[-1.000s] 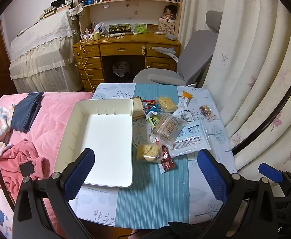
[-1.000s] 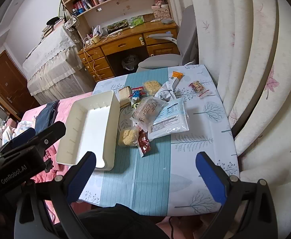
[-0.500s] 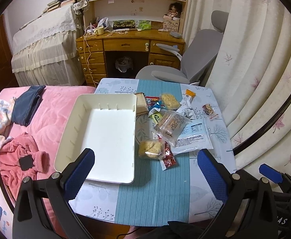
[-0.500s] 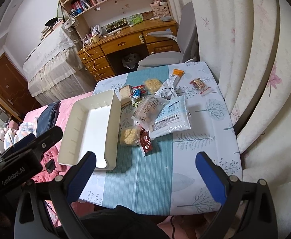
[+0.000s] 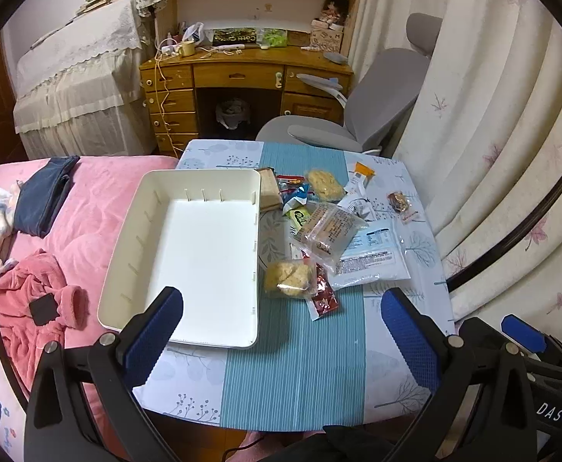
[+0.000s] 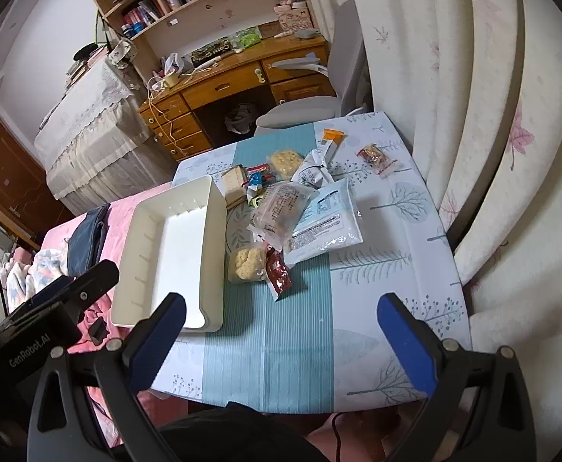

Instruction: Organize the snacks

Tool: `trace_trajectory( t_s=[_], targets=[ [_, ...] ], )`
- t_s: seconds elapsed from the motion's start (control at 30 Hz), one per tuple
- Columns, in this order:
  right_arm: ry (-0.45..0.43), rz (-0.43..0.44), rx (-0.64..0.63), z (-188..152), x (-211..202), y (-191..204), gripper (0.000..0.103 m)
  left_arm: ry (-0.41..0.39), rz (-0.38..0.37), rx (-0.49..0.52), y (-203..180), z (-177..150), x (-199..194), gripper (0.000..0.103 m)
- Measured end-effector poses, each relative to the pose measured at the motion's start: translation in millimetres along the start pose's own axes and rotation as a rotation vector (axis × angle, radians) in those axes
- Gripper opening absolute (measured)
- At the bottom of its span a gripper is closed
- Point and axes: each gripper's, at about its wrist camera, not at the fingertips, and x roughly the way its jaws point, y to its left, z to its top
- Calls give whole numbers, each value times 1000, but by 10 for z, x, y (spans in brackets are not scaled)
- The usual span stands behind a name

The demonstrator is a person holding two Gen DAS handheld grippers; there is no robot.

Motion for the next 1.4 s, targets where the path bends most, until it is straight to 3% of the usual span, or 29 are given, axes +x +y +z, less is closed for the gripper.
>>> trace_trajectory(
  t_s=[0.5, 0.83, 1.1, 1.4],
  targets=[
    [18, -6, 139, -25, 153, 105, 97, 68, -21, 88, 153, 61, 241, 101],
    [51, 15, 307, -145, 401, -96, 92, 144, -88, 165, 68, 86, 553, 101],
    [142, 47, 448, -119, 805, -432, 86, 211, -94, 200, -141, 313, 868, 101],
    [267, 62, 519, 114, 1390, -771, 78, 347, -43, 206, -433, 636, 1524, 101]
  ],
)
